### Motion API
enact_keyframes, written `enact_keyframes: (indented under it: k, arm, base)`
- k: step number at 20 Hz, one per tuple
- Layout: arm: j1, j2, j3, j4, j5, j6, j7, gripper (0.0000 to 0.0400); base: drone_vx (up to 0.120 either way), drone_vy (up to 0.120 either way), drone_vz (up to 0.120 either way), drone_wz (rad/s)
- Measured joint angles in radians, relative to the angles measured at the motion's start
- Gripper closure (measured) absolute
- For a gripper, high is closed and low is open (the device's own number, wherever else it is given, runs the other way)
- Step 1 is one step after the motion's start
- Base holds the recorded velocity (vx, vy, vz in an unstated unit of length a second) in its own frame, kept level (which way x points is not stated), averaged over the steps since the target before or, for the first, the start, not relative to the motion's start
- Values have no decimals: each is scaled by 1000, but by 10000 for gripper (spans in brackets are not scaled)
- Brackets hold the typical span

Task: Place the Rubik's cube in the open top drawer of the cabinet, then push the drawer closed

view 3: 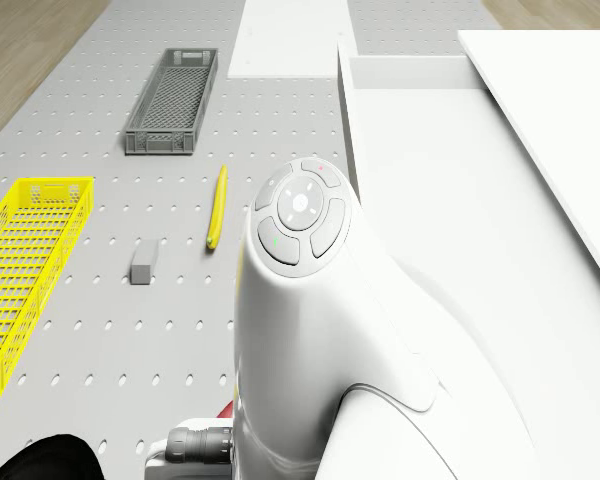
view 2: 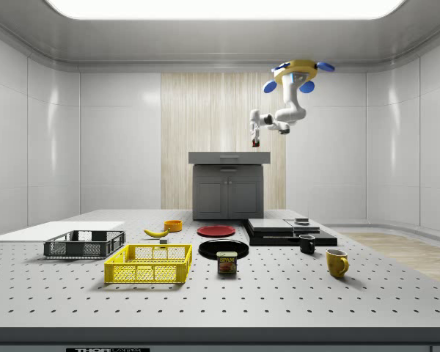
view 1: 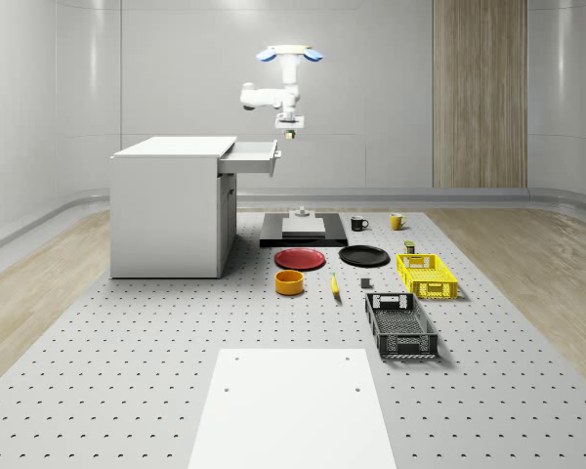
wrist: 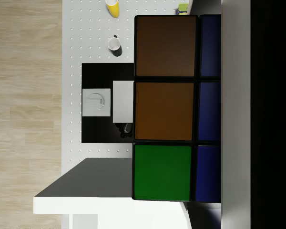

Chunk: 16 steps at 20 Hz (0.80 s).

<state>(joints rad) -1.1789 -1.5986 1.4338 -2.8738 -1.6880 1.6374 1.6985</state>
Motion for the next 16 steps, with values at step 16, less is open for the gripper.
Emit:
enact_keyframes:
  k: [16]
  arm:
    - [0,-2,0,0,1,2,0,80]
  base:
    - [0,-120,0,0]
